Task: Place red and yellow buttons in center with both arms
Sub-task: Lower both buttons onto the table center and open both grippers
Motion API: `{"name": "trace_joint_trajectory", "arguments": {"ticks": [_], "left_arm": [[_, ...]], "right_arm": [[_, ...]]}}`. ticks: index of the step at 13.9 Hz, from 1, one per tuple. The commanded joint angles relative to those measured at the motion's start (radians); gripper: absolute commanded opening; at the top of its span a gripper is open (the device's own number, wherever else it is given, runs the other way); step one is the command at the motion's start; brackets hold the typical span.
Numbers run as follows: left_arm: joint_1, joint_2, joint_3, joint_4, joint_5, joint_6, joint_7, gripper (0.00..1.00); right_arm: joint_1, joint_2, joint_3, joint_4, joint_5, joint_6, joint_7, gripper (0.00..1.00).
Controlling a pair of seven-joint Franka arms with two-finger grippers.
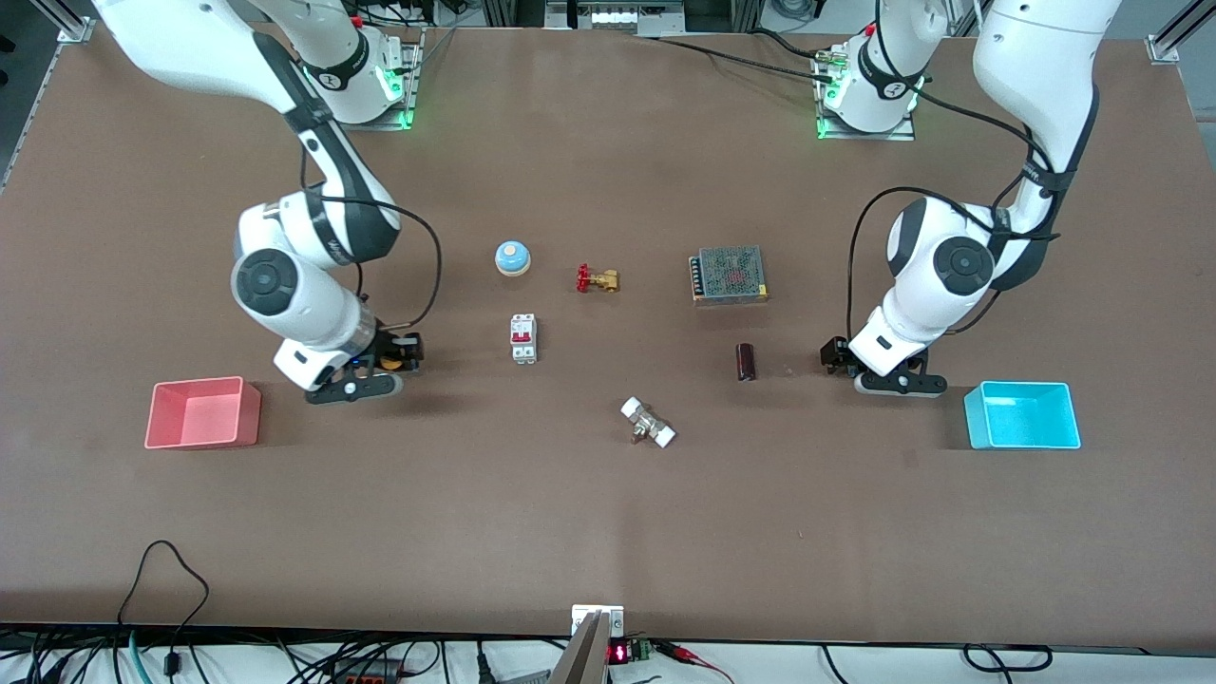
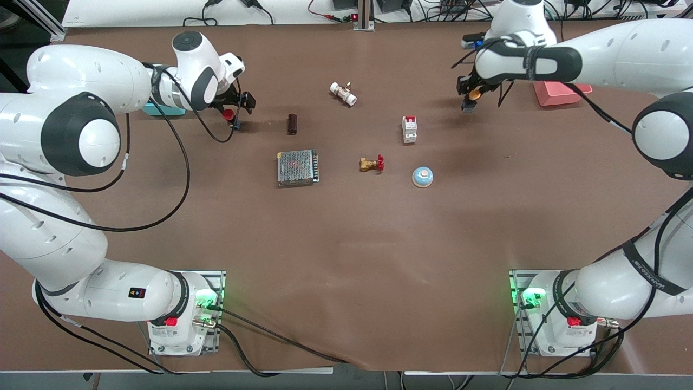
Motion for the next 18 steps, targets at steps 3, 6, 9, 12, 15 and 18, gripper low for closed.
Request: {"name": "trace_joint_trajectory", "arguments": {"ticks": [3,6,9,12,15,18], "left_arm": [[0.01,-0.096,0.013,0.059,0.002,-0.109,0.0,1.0],[0.011,-0.087,0.021,0.28,0.002,-0.492,0.074,1.0],[0.036,-0.098,0.024,0.429,0.002,-0.701,0.154,1.0],[0.048,-0.098,0.022,0.646,-0.009,-1.031,0.256,1.0],[0.043,-0.115,0.01,0.754,-0.002,-1.125,0.285,1.0],[0.107,-0.098,0.013,0.759,-0.126,-1.109,0.368,1.0]], "right_arm": [[0.023,0.024,-0.006,-0.033,-0.017,0.058,0.014,0.25],[0.023,0.035,-0.006,-0.032,-0.019,0.06,0.014,0.31],[0.023,0.037,-0.006,-0.032,-0.017,0.058,0.014,0.55],[0.022,0.034,-0.006,-0.03,-0.016,0.057,0.014,0.81],[-0.01,-0.037,-0.006,-0.007,0.004,0.034,0.003,1.0],[-0.075,-0.181,-0.006,0.013,0.027,-0.092,-0.002,1.0]]}}
